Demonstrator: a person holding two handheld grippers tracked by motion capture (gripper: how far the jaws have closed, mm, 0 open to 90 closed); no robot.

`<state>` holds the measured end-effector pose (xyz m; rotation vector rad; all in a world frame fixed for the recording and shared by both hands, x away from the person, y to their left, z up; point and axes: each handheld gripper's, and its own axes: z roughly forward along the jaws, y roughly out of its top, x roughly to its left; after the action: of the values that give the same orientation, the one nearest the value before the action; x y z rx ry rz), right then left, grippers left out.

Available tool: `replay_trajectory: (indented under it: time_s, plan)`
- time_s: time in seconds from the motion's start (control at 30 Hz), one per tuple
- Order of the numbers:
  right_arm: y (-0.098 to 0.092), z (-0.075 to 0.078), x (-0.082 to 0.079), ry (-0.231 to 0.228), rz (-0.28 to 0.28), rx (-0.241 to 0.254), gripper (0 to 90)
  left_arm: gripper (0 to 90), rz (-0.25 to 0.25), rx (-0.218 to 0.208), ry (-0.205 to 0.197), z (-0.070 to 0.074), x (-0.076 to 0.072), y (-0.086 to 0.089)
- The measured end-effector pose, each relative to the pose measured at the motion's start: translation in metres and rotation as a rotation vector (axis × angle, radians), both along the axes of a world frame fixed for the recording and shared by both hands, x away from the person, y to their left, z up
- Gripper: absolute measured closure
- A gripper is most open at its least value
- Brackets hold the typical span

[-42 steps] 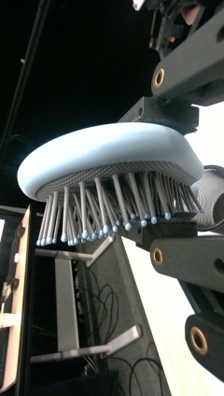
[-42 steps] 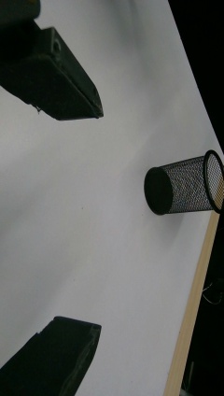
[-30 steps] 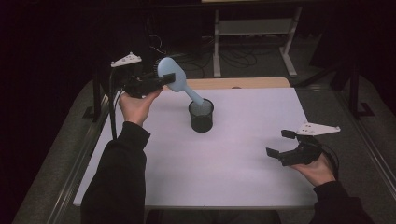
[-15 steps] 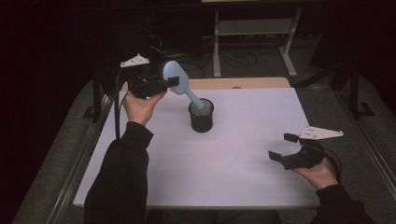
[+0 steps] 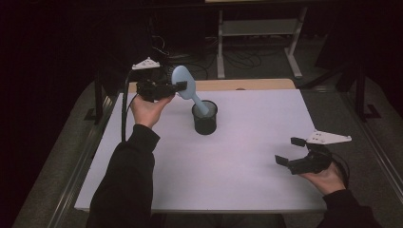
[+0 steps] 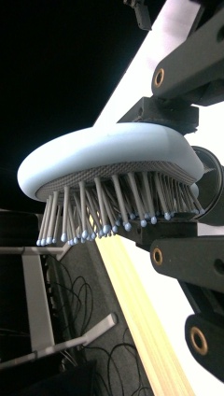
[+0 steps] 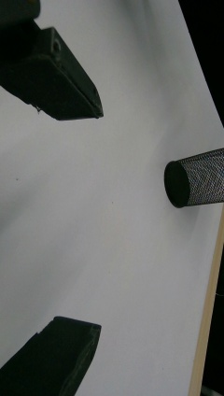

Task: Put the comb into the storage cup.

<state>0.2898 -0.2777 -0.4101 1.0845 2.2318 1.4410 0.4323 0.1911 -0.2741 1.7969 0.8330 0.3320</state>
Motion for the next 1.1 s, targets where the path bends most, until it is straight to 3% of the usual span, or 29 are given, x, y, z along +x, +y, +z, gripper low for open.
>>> replay_trajectory:
  time_s: [0.3,1.1]
  plan:
    - [-0.001,-0.002,-0.001,0.002,-0.003,-0.009,0.0,58.0,-0.001,0.025,0.015,-0.011,0.005,-0.006]
    - [-0.005,-0.004,-0.002,-0.001,-0.011,-0.008,0.0,57.9,0.005,0.006,0.069,-0.044,0.015,-0.013]
